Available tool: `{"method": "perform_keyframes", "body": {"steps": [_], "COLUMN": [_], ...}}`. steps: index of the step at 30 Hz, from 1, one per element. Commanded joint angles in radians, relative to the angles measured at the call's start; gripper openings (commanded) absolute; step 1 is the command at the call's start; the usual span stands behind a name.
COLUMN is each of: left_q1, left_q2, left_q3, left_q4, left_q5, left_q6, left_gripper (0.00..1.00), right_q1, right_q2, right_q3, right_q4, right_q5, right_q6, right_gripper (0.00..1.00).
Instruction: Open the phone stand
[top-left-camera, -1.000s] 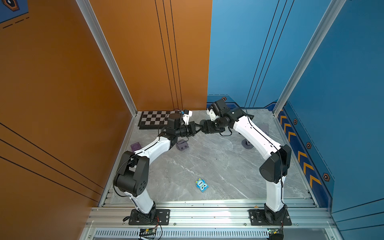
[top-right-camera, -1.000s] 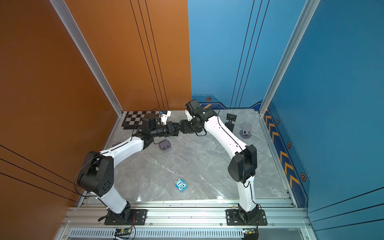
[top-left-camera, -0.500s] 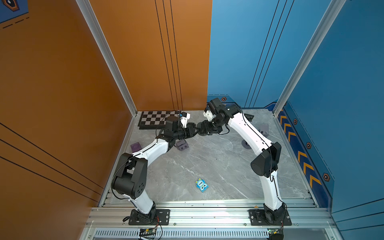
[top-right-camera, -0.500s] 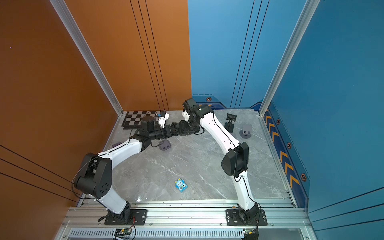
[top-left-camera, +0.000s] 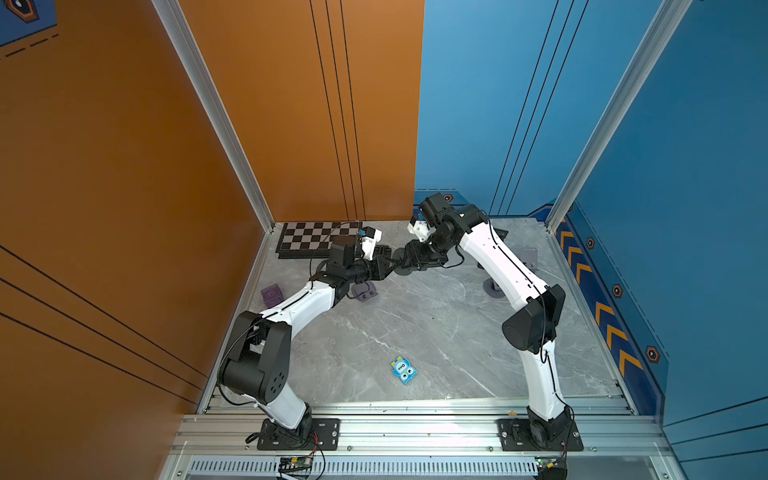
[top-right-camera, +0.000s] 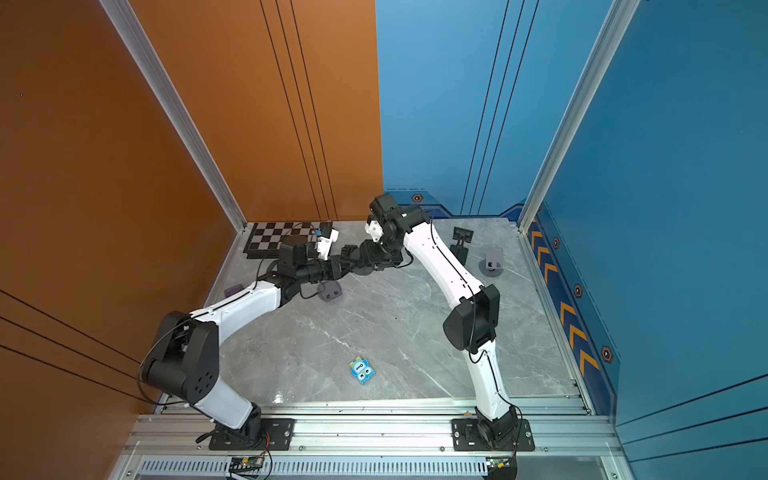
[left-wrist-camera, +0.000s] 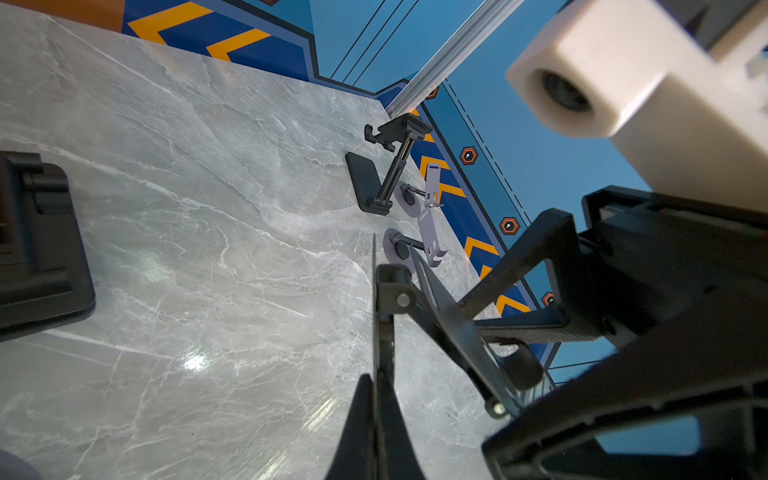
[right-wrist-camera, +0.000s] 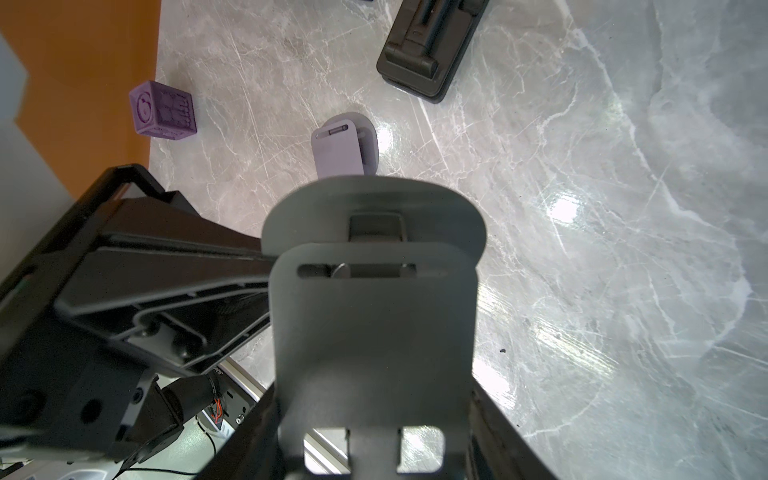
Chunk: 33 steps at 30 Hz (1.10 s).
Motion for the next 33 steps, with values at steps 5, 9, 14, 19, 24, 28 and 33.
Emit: {"method": "perform_keyframes", "body": {"steps": [5, 9, 14, 19, 24, 28, 33], "left_q1": [0.024, 0.024, 0.023, 0.021, 0.021, 0.023, 0.027], "left_q2": [0.021, -0.012, -0.053, -0.081, -0.102, -0.101, -0.1], "left_q3": [-0.047, -0.037, -0.021, -0.017, -0.017, -0.017, -0.016], "left_q4": [-0.194, -0.196, -0.195, -0.195, -0.196, -0.194, -0.194], "left_q5": [-0.104, -0.111, -0.124, -0.129, -0.136, -0.133, -0.131], "left_q6": [0.048, 0.029, -0.005, -0.033, -0.043, -0.043, -0.04], "left_gripper": [0.0, 0.0, 0.0, 0.0, 0.0, 0.0, 0.0], "right_q1": [-0.048, -0.038, -0.03, -0.029, -0.027, -0.027, -0.027], "right_q2": [-0.046, -0.032, -0.014, 0.001, 0.015, 0.029, 0.045], "right_q3": [0.071, 0.075, 0.072, 0.073, 0.072, 0.073, 0.072], "right_q4": [0.03, 0.035, 0.037, 0.043, 0.055, 0.068, 0.078], "right_q5": [0.008, 0.004, 0.011, 0.024, 0.019, 0.005, -0.009], "right_q6": [0.003, 0.005, 0.015, 0.02, 0.023, 0.03, 0.033], "right_gripper": [0.33, 0.34, 0.38, 0.48, 0.63, 0.78, 0.97]}}
